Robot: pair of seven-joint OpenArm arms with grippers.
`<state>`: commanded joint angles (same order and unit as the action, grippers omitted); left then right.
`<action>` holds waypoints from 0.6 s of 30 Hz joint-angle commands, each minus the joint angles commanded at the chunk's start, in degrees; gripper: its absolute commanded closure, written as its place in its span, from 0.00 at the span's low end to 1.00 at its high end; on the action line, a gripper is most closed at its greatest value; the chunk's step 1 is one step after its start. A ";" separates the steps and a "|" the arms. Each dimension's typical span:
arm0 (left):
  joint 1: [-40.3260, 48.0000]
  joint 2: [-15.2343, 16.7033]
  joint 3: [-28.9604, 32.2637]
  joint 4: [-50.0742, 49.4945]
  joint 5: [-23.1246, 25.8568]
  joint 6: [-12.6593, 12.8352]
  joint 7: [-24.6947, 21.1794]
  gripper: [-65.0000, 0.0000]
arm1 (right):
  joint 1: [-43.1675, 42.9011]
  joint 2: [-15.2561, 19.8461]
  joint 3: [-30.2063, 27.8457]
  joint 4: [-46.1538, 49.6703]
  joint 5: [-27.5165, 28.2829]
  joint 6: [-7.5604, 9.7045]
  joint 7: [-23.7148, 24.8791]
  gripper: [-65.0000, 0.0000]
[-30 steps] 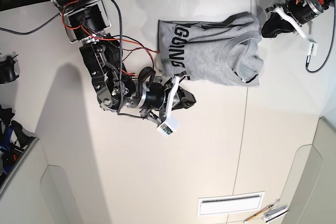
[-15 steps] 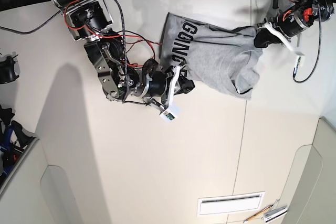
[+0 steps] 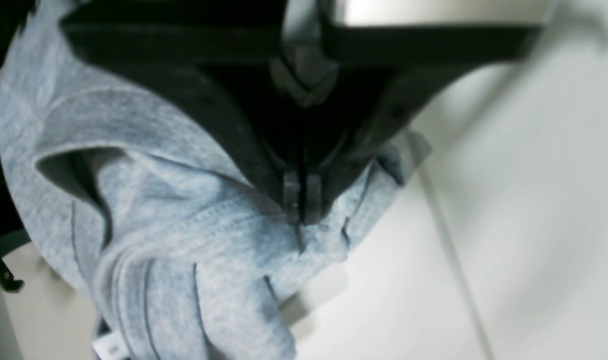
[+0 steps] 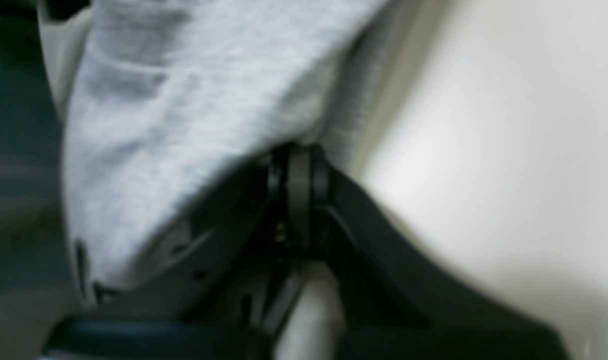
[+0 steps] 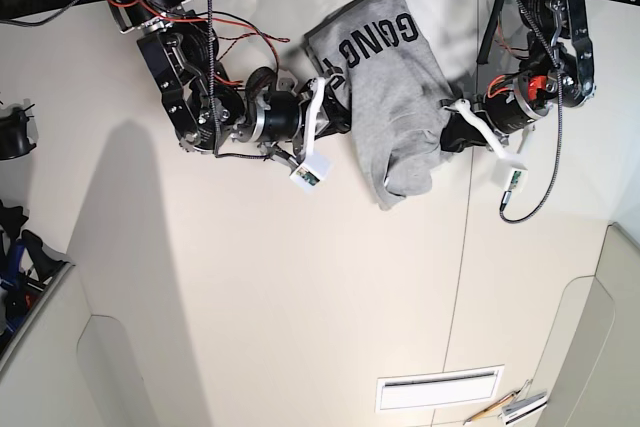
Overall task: Fold the T-shirt properly
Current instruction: 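Lift the bundle with both grippers and set it down squared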
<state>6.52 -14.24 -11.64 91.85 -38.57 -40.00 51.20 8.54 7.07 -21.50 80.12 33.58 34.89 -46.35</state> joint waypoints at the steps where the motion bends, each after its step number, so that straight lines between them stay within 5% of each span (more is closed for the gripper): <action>1: -0.57 0.07 1.53 0.00 0.26 0.00 0.00 1.00 | -1.42 0.90 0.00 1.62 1.25 0.02 -0.22 1.00; 7: -2.91 4.57 6.86 0.00 5.40 0.00 -0.44 1.00 | -8.37 4.42 0.11 7.82 2.45 0.00 -0.44 1.00; 18: -5.49 5.49 1.16 3.23 1.66 0.00 3.19 1.00 | -9.31 4.68 7.78 10.64 2.49 0.00 -0.79 1.00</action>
<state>1.04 -8.75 -10.48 95.09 -36.91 -40.00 54.39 -0.78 11.75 -13.72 90.76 36.07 34.89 -47.13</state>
